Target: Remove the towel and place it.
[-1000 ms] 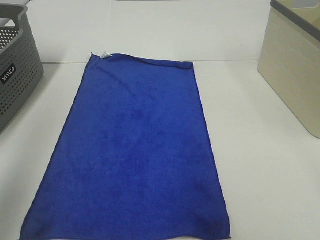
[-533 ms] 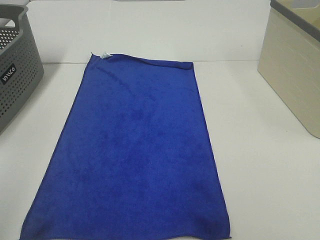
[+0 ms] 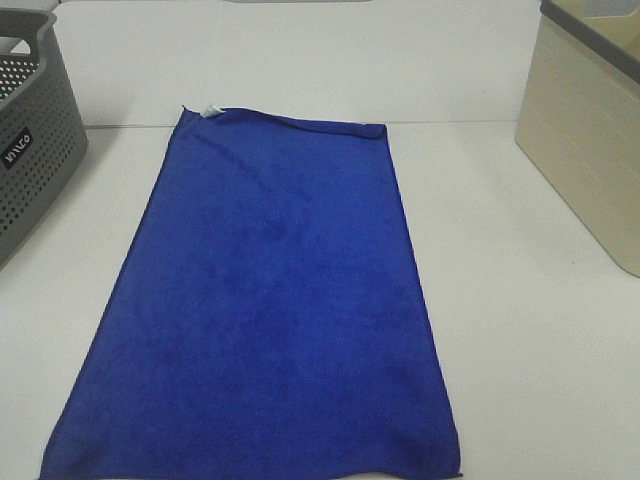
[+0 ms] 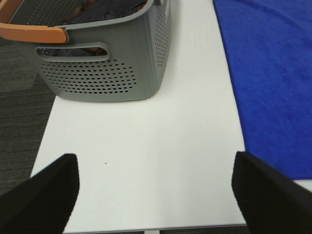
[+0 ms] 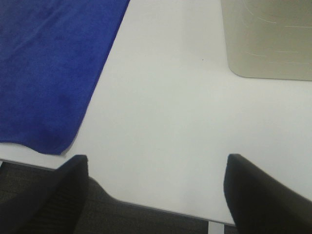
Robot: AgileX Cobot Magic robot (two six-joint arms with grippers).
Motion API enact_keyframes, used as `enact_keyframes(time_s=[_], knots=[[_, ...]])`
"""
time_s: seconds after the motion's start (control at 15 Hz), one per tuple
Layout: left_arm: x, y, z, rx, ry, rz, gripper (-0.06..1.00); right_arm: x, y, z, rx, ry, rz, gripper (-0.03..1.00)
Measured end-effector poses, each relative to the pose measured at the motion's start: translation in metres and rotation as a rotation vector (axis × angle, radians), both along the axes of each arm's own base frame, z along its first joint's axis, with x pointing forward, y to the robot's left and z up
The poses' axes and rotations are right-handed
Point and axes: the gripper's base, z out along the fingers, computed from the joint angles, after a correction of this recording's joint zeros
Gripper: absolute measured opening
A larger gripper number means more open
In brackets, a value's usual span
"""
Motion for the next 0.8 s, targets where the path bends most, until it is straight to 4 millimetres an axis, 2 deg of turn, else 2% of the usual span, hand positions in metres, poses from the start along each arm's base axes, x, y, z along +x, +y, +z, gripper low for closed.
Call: enact_keyframes(time_s=[0.07, 0.13, 0.27, 0.8], knots=[[0.003, -0.006, -0.012, -0.048, 0.004, -0.045, 0.80, -0.009, 0.000, -0.021, 0.020, -0.034, 0.009, 0.75], [0.007, -0.008, -0.013, -0.059, -0.019, -0.074, 0.80, -0.008, 0.001, -0.026, 0.022, -0.023, 0.013, 0.75], [0.013, -0.010, -0.013, -0.034, -0.069, -0.109, 0.80, -0.002, 0.002, -0.030, 0.016, -0.053, 0.031, 0.75], [0.014, -0.010, -0.016, -0.037, -0.057, -0.075, 0.80, -0.001, 0.003, -0.032, 0.005, -0.058, 0.011, 0.75]])
